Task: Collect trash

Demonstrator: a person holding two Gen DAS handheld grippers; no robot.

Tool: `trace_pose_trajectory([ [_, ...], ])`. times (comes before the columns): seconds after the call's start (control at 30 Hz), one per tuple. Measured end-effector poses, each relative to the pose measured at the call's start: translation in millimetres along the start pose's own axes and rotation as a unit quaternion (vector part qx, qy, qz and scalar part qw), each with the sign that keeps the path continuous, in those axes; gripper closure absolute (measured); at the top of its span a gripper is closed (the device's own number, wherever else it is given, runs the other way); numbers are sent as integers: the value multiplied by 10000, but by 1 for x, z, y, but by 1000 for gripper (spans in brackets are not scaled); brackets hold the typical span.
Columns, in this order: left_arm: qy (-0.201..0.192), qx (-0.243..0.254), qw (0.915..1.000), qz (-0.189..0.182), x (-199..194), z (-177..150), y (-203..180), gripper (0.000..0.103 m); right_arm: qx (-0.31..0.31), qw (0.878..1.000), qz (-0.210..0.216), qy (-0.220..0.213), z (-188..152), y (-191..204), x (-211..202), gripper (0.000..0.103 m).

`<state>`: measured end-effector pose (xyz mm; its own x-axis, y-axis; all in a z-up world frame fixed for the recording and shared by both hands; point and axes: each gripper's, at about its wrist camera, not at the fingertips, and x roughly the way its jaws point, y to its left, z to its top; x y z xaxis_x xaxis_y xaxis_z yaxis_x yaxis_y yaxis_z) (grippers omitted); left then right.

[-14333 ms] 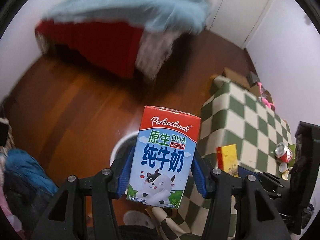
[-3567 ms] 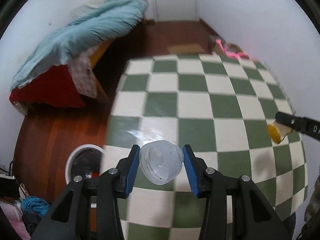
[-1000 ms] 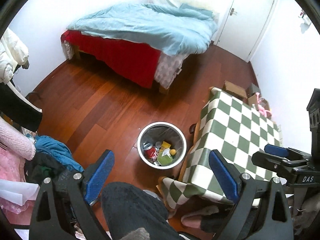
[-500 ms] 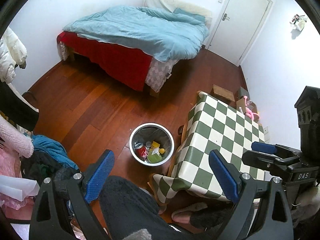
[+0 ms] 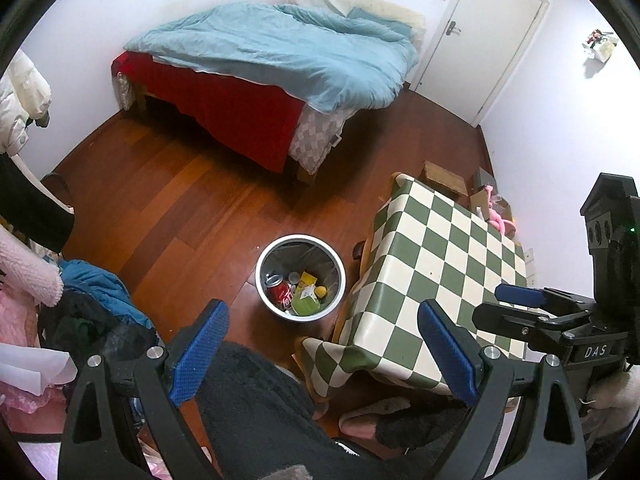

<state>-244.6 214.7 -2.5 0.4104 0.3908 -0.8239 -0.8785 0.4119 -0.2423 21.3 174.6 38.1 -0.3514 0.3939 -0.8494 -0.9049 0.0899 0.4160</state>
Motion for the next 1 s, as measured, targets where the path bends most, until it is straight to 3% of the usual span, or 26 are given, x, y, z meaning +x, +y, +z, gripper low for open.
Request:
trace_pose_trajectory([
  [0.37, -5, 38, 10000, 79, 2, 0, -1, 7, -12, 10000, -45, 44, 0, -5, 3, 0],
  [0.43, 12, 36, 10000, 87, 3, -1, -1, 0, -12, 10000, -37, 55, 0, -5, 3, 0],
  [1.0, 83, 19, 10000, 36, 8, -1, -1, 0, -41, 9999, -31, 108, -6, -2, 3, 0],
])
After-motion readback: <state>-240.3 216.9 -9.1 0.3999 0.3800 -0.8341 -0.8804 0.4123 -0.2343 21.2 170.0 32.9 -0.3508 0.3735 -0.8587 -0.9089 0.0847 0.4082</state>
